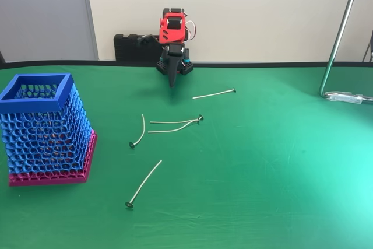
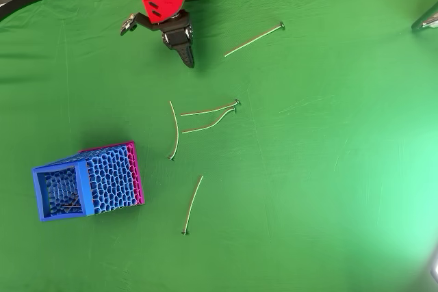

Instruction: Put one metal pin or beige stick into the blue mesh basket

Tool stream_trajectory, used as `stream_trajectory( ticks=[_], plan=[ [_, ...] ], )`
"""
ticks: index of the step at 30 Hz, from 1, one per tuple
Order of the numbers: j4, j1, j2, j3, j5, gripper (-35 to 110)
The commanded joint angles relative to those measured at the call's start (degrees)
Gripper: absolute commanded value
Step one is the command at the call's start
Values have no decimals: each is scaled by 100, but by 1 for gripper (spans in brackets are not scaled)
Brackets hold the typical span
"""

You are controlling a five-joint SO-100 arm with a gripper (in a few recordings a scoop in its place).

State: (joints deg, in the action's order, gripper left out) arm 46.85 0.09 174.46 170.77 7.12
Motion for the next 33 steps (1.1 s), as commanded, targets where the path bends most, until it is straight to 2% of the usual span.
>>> stream_trajectory(
  ticks=[1,14,27,33],
  plan=[
    [88,-70,-457,-949,-70,1],
    [1169,-659,-2197,-2988,-35,0],
    [1371,-984,-4816,-5115,475,1],
    [1898,-976,-5915,-6311,633,5]
  ],
)
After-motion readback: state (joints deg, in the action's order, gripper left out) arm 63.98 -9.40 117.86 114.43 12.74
